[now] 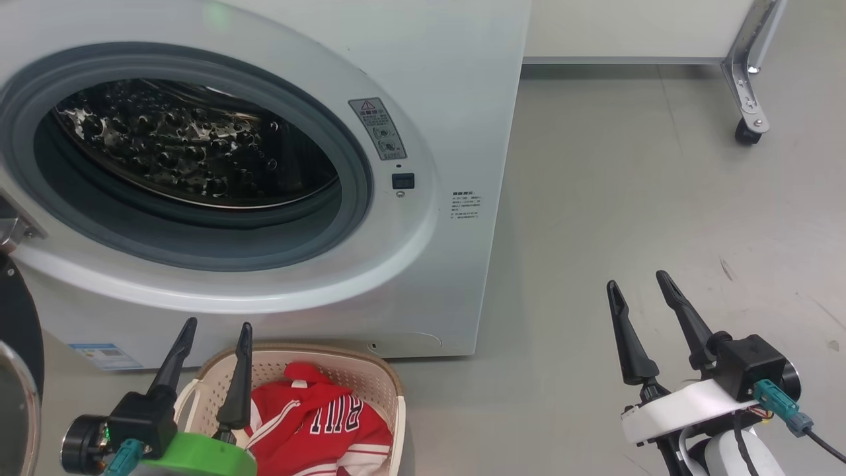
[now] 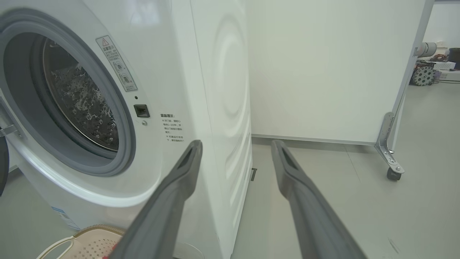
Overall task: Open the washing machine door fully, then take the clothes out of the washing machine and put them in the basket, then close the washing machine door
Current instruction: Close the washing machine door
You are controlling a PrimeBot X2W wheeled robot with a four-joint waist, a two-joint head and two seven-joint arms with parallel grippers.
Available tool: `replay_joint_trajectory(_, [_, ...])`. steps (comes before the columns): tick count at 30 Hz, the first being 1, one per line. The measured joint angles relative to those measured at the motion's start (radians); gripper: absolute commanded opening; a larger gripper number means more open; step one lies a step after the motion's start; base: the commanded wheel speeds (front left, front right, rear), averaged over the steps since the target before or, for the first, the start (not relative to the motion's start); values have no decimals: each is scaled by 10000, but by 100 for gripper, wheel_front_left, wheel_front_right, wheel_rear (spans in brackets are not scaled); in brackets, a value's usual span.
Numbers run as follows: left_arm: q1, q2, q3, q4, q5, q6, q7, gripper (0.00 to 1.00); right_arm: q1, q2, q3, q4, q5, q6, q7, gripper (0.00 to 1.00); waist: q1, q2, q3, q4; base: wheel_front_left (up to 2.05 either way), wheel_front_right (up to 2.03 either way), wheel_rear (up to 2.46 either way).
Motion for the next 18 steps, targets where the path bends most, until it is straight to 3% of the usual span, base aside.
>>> replay_joint_trajectory(18, [1,-8,-56,-221,-113,46,0,100,0,13,-2,8,0,0,0,100,0,0,4,11,-125,125,0])
